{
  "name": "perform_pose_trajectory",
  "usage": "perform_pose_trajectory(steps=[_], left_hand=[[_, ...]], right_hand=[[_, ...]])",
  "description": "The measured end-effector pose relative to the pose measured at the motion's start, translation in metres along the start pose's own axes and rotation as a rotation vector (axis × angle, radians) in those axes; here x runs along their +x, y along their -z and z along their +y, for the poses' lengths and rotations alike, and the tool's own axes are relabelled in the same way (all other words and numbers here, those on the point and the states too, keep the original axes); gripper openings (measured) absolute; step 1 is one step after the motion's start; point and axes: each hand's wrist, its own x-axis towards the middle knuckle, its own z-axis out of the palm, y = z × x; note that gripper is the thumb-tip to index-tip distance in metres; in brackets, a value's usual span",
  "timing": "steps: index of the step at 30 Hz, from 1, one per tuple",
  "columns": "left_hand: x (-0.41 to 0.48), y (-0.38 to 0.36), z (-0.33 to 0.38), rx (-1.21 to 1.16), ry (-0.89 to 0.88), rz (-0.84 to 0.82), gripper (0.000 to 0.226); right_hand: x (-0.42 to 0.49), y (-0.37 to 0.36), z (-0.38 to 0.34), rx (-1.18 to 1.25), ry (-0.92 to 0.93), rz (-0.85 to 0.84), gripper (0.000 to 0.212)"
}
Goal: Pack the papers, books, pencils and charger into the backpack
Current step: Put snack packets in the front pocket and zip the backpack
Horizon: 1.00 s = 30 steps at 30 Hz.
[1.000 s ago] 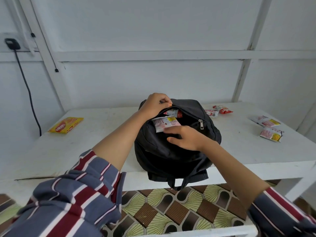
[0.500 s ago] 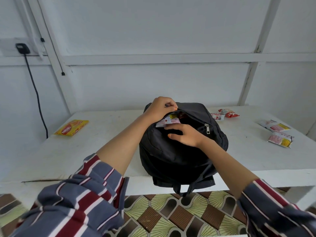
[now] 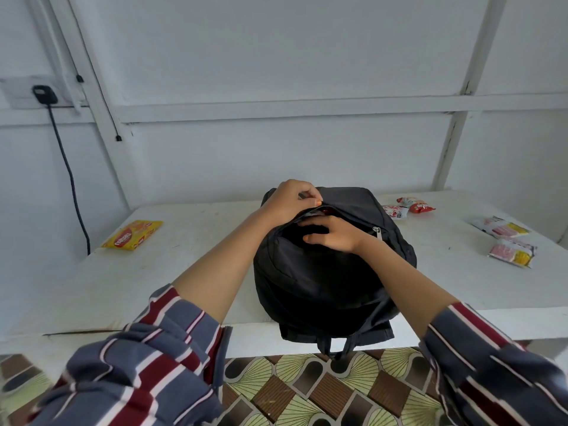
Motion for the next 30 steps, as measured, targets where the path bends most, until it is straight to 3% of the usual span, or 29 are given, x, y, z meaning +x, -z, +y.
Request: perform_pose_trajectory(steps=[6,11,15,18,23,30], left_hand=[[-0.004,-0.001,-0.006,0.106,0.063,-0.205,0.004],[0.004,-0.014,0.007,0.303,0.23,-0.385,0.038],[0.023,-0.037,0.03,0.508,0.134,-0.117,0.053],[0.044,-0.062,0.046,0.424,0.04,-0.017,0.037],[0.089,-0.113,0.063,0.176,-0.024,-0.093,0.019],[0.167,-0.175,0.045,0.208,0.031,-0.183,0.017]], right_hand=[[-0.042,0.016,0.002,0.093,-0.02,-0.09,0.036],[-0.077,0.043,0.016,0.186,-0.06,0.0,0.028],[-0.098,0.064,0.038,0.236,-0.098,0.148,0.024],[-0.105,0.08,0.058,0.27,-0.134,0.272,0.024],[-0.101,0.112,0.105,0.186,-0.207,0.427,0.029],[-0.07,0.162,0.196,0.066,-0.249,0.396,0.032]])
